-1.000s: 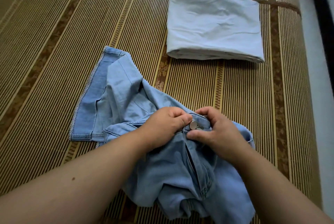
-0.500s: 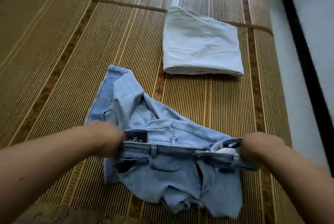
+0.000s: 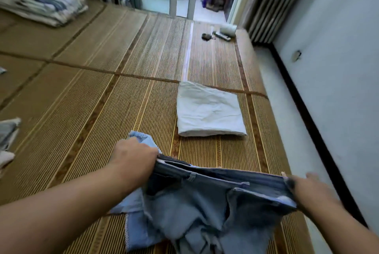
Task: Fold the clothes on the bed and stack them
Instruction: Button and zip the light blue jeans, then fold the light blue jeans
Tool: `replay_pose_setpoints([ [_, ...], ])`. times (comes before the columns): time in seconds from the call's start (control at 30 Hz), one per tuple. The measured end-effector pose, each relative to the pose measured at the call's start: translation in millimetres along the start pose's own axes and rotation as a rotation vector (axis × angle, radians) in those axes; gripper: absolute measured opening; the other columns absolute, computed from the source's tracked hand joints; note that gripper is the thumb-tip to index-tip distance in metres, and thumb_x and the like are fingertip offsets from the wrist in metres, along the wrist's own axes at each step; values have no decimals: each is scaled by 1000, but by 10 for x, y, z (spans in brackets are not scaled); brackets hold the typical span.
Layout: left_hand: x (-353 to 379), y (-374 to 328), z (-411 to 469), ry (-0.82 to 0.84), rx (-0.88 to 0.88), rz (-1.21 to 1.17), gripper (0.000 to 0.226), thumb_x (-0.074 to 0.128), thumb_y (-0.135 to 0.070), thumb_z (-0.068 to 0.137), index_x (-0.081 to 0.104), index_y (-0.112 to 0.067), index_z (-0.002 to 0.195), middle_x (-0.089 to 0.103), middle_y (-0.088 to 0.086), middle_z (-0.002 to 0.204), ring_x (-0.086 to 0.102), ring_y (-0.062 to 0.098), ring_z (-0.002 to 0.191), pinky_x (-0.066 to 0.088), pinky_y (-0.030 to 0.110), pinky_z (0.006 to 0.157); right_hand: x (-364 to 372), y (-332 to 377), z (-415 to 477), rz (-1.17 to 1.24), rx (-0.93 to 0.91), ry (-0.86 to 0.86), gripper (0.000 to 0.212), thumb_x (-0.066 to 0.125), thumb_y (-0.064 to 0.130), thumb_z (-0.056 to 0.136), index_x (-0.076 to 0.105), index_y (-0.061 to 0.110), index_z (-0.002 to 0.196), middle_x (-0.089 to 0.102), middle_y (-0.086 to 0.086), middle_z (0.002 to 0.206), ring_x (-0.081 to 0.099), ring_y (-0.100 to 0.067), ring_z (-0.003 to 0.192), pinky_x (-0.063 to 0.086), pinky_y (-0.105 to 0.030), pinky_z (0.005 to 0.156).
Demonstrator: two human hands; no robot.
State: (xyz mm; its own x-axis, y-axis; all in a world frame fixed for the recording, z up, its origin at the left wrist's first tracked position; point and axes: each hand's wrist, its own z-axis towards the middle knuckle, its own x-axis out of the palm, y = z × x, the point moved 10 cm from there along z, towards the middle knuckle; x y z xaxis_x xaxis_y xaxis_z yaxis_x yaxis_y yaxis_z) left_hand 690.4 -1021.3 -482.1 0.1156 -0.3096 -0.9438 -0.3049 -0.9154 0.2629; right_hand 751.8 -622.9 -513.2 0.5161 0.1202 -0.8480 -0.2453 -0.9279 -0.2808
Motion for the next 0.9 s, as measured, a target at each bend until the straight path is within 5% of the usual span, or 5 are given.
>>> replay_pose_setpoints([
  [0.1, -485, 157, -28, -108, 196, -53, 52, 35, -32, 96, 20, -54, 141, 64, -9, 105, 46, 16, 83, 36, 30, 64, -589, -93, -249, -5, -117, -29, 47, 50, 39, 88, 41, 57, 131, 35, 0, 149, 50, -20, 127, 45, -29, 95],
  [0.33, -1656, 760, -200, -297, 277, 11, 66, 32, -38, 98, -15, -52, 142, 62, -15, 107, 54, 11, 94, 36, 34, 80, -2407, -620, -914, 208, 4, -426, 55, 54, 16, 82, 54, 44, 130, 64, 2, 126, 61, -22, 107, 42, -27, 73],
  [0.5, -2633, 1415, -263, -396, -32, 37, 53, 34, -79, 79, 41, -43, 118, 60, -16, 92, 59, 11, 84, 34, 33, 68, -3628, -764, -1545, 258, -69, -692, 38, 52, 13, 79, 74, 33, 102, 71, -2, 108, 63, -28, 93, 46, -30, 69],
  [0.7, -4058, 2056, -708, -715, -208, 204, 23, 37, -50, 95, 50, -33, 104, 55, -8, 76, 56, 18, 70, 27, 28, 53, -4372, -755, -2054, -306, -102, -782, 68, 25, 88, 75, 65, 32, 71, 58, 15, 64, 53, -4, 60, 37, -20, 47],
  [0.9, -5090, 2437, -1201, -833, -243, 239, 19, 38, -45, 99, 51, -32, 97, 51, -7, 72, 55, 21, 70, 31, 26, 56, -5126, -900, -2627, 33, -96, -1101, 45, 53, 50, 90, 44, 27, 52, 47, 10, 54, 47, -15, 56, 29, -26, 47],
])
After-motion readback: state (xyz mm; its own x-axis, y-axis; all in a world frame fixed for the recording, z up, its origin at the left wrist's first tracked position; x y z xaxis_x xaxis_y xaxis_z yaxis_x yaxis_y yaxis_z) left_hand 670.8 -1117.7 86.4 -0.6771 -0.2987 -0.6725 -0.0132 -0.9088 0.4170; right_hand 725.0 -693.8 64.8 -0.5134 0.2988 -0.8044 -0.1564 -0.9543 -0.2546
